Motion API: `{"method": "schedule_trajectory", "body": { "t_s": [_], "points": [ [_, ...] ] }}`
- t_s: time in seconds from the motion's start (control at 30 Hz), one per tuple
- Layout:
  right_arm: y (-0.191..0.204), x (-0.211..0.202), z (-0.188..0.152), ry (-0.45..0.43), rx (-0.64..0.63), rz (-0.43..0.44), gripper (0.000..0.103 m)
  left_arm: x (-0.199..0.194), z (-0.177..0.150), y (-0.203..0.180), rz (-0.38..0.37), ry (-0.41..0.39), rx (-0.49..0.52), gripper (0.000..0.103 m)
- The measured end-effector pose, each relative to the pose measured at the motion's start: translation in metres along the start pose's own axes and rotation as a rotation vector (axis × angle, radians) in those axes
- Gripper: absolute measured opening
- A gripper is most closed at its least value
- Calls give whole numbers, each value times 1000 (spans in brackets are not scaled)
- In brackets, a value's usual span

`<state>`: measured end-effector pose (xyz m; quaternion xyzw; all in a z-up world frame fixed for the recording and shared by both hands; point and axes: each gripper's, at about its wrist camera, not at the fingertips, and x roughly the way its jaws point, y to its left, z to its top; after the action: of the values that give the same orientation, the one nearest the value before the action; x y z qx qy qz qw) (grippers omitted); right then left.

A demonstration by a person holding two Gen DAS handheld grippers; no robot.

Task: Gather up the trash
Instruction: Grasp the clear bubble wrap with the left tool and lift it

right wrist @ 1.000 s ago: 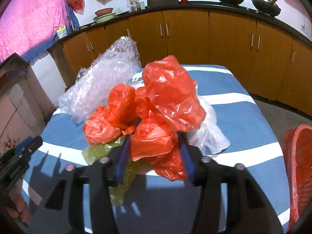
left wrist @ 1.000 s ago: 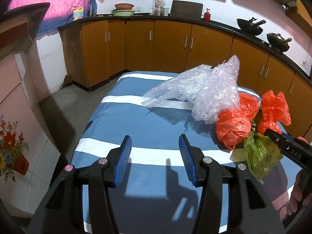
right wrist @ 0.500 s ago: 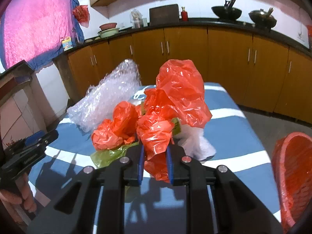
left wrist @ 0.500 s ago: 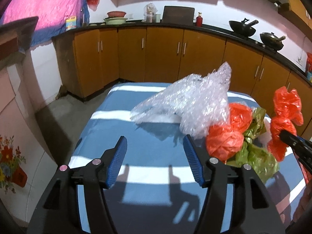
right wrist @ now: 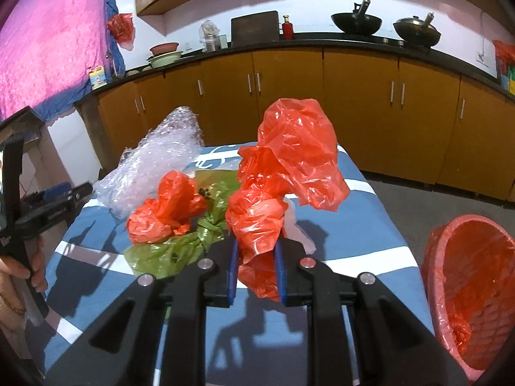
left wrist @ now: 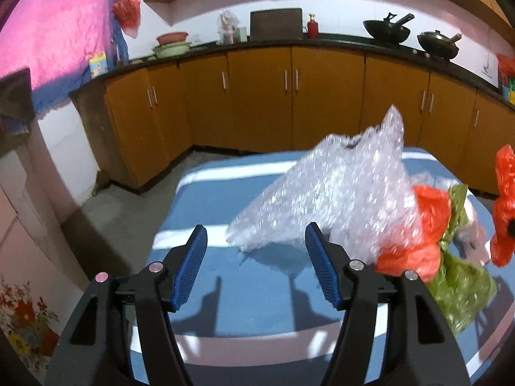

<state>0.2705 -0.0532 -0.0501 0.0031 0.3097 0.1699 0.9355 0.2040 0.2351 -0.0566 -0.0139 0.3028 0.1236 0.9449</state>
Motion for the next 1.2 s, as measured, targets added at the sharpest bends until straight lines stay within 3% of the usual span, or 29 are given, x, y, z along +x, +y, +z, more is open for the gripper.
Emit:
{"method": "schedule_trajectory", "body": {
  "t_s": [0.23,0.47,0.53,0.63,0.87,1.07,1.2],
  "points": [
    [-1,8,0,20,31,6,19,20,-8,-3,-11,58,0,64],
    [-8,12,-2,38,40,-1,19,18,6,-4,-24,12,9,65],
    [-9,12,-4,40,46,1,19,10,8,1,-59,-9,-9,72],
    [-9,13,-5,40,49,4,19,3,6,12,-103,-4,-65,72],
    [-8,12,-5,33,35,11,19,8,22,25,-78,5,-131,72],
    [-14,10,-4,27,44,-3,20,35,43,8,-56,27,-59,72],
    [-18,9,-6,29,45,-18,20,64,38,-3,-45,105,-20,69]
  ]
}}
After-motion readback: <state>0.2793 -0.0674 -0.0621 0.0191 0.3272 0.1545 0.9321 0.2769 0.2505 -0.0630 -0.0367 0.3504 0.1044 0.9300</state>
